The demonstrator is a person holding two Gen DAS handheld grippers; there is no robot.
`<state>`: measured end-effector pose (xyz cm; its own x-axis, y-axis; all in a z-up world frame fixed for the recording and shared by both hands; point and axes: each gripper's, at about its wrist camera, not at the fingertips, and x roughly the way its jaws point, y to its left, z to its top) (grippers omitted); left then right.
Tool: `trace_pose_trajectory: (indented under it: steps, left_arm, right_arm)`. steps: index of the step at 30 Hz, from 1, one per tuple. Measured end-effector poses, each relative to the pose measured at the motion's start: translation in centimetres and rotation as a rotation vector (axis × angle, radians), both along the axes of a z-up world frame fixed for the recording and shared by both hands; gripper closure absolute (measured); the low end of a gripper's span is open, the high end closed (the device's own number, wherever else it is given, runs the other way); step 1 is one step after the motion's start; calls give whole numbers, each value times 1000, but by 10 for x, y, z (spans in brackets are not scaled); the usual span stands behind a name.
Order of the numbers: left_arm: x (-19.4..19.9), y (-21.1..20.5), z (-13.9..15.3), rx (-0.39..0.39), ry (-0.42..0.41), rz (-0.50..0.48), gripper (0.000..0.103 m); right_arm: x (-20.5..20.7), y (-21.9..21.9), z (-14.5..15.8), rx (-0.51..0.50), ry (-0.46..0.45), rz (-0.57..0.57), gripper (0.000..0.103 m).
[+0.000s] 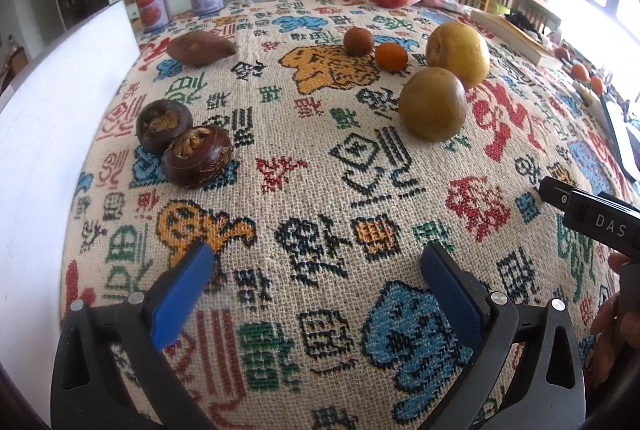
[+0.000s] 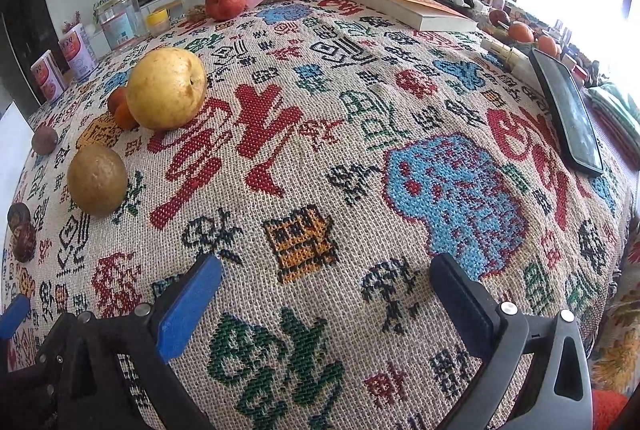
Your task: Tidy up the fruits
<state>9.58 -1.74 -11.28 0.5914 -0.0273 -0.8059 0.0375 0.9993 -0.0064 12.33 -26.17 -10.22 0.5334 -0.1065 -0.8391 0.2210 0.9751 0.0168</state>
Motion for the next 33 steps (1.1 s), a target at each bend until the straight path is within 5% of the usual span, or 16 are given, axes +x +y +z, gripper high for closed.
trace_pose_trajectory:
  steps: [27,33]
  left_arm:
    - [0,1,0,1,10,1,0]
    - [-31,4,0,4,6,-12,0]
  right_arm:
    - [0,0,2,1,20,4,0]
    - [-2,0,2,2,14,2,0]
